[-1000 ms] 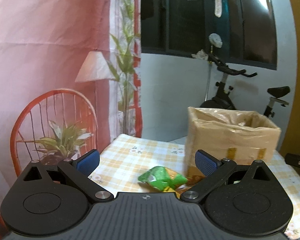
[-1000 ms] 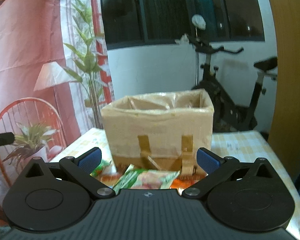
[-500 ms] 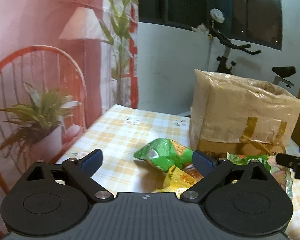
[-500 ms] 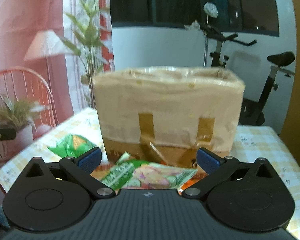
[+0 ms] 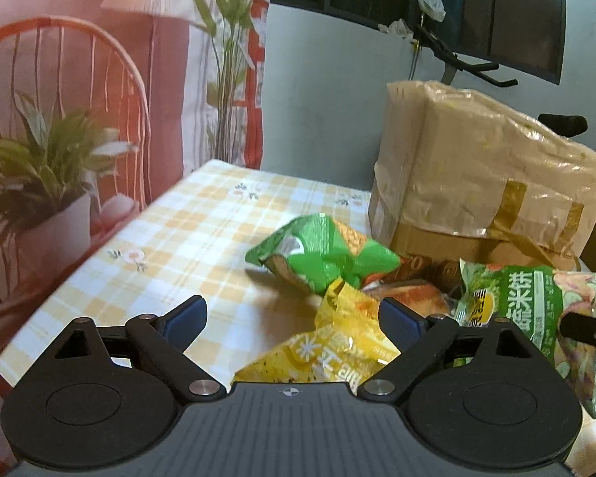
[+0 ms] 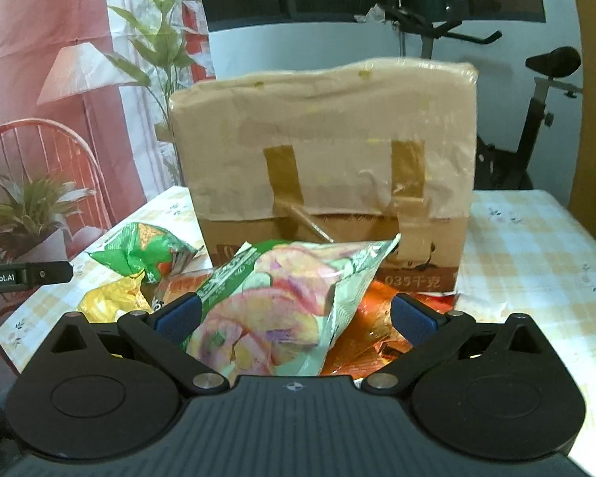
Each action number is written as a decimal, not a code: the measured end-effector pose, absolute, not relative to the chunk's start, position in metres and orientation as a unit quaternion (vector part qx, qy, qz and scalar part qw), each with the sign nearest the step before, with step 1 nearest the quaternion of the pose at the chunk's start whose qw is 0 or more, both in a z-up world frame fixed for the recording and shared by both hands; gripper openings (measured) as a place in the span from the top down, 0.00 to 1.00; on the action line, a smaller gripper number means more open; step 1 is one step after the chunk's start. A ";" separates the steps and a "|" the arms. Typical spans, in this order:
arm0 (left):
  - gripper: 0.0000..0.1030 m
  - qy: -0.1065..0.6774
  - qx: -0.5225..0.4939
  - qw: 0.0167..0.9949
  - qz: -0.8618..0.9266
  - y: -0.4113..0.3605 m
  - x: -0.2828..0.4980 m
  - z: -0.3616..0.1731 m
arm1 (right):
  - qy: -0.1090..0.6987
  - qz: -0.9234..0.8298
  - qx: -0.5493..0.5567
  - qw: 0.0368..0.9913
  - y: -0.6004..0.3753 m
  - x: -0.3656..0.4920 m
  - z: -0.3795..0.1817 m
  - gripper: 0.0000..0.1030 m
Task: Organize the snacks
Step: 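Reach both tools into the snack pile and grasp the green-pink cracker bag with the right tool, then grasp the yellow chip bag with the left tool while the right tool lifts the cracker bag, then lift both held bags up and carry them toward the cardboard box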
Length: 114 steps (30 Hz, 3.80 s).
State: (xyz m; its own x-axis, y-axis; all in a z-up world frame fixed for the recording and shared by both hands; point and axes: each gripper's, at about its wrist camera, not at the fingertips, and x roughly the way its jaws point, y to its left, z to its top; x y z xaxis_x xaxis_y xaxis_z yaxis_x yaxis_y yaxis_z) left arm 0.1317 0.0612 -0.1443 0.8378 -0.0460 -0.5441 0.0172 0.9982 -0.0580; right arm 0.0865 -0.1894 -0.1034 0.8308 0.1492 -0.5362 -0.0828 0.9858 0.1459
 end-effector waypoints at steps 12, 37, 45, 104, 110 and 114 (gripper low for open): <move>0.09 0.309 -0.030 0.950 -0.021 0.064 0.139 -0.163 | 0.300 0.098 0.077 0.946 -0.181 0.126 -0.118 0.03; 0.09 0.323 -0.002 0.944 -0.067 0.050 0.134 -0.173 | 0.259 0.093 0.109 0.955 -0.194 0.087 -0.122 0.23; 0.08 0.330 0.025 0.937 -0.115 0.048 0.152 -0.172 | 0.257 0.093 0.111 0.955 -0.196 0.087 -0.123 0.23; 0.16 0.225 -0.004 0.968 -0.107 0.036 0.128 -0.075 | 0.104 0.131 0.079 0.983 -0.195 0.066 -0.031 0.36; 0.16 0.209 0.011 0.970 -0.124 0.026 0.133 -0.058 | 0.077 0.131 0.071 0.986 -0.198 0.071 -0.010 0.36; 0.16 0.199 0.014 0.971 -0.131 0.018 0.138 -0.048 | 0.058 0.132 0.074 0.987 -0.204 0.075 0.005 0.36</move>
